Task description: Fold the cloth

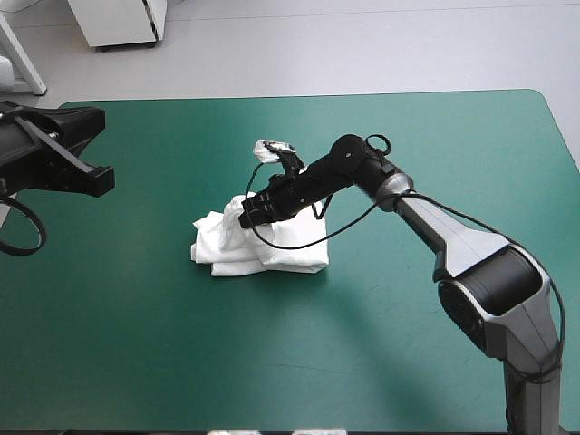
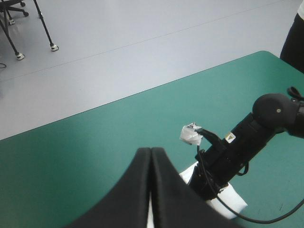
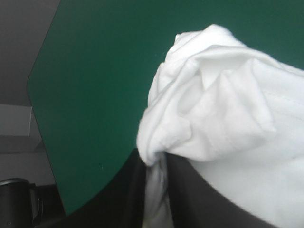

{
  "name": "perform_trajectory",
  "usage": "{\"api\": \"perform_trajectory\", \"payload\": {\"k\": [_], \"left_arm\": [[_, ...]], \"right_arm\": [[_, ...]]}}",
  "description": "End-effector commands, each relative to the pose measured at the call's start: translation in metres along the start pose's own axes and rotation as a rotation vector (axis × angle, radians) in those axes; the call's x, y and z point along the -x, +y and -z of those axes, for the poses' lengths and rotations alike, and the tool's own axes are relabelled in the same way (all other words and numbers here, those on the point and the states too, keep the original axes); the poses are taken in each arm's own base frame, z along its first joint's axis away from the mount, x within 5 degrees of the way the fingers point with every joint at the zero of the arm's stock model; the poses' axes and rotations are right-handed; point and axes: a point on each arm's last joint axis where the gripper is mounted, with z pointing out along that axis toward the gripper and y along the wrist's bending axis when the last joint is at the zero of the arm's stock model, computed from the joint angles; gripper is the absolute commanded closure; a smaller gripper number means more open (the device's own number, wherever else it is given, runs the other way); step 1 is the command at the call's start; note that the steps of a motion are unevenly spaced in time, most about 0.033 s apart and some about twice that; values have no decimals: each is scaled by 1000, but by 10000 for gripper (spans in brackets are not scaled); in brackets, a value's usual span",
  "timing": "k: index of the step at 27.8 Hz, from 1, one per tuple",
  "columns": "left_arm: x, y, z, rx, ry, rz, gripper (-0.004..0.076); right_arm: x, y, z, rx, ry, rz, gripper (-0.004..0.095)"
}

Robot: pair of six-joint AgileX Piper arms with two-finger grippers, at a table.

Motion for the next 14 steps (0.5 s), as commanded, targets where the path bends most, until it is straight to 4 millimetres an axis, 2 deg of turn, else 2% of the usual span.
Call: {"api": "perform_trajectory", "payload": {"k": [1,4,6,11,13,14], "left_arm": [[1,-2,10,-9,-13,13,734],[1,-2,9,-6,-10,12,734],[1,-1,9,-4,-10,11,734],[1,-1,9,-3,-3,11,734],[0,-2,9,-8,6,12,734],[0,-3,9,-18,7,16,734]], "right_arm": [[12,31,15,87,-31,72,542],[16,37,17,96,-40,106,335],[21,43,25,106,-47,136,272],[35,54,55,32,-52,178,288],[40,51,75,-64,-38,176,289],[45,45,95,-174,-76,132,291]]}}
